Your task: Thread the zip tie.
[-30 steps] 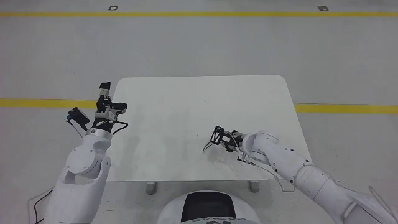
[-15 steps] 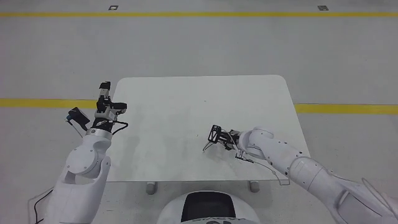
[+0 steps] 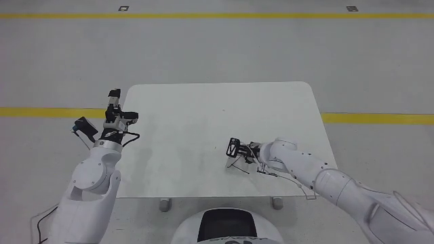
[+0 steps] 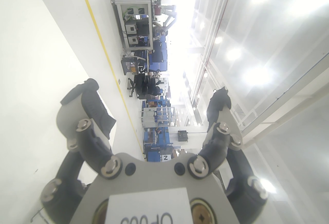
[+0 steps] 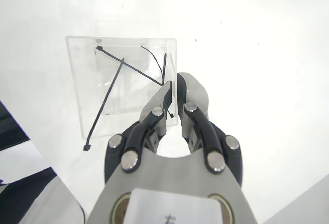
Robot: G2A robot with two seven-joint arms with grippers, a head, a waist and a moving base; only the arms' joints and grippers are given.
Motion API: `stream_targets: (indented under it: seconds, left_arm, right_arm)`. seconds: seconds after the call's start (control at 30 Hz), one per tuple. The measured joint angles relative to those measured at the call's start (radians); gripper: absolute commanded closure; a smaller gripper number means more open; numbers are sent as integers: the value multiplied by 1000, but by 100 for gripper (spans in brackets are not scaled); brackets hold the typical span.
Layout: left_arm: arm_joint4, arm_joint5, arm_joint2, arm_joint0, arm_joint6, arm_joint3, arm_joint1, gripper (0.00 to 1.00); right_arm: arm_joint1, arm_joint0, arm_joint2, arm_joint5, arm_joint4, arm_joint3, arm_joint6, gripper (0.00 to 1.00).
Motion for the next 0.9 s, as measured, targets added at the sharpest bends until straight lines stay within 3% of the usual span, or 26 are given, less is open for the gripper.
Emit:
stream_targets:
  seconds: [0.2, 0.4, 0.43, 0.5, 0.53, 0.73, 0.9]
  left_arm:
    - [0, 0, 0, 0, 0, 0, 0, 0]
    - [0, 0, 0, 0, 0, 0, 0, 0]
    - [0, 0, 0, 0, 0, 0, 0, 0]
    - [0, 0, 0, 0, 0, 0, 0, 0]
    - [0, 0, 0, 0, 0, 0, 0, 0]
    - [0, 0, 0, 0, 0, 0, 0, 0]
    - [0, 0, 0, 0, 0, 0, 0, 0]
  right_arm:
    - [14, -26, 20, 0, -60, -43, 15, 100]
    - [20, -34, 36, 0, -18, -59, 86, 97]
    - [20, -33, 36, 0, -9, -61, 99, 82]
    - [20, -28, 32, 0, 8, -63, 121, 34]
    - [19, -26, 29, 0, 12, -64, 125, 0]
    - [23, -27, 35, 1, -11, -89, 129, 0]
    - [38, -59, 62, 22, -65, -171, 159, 2]
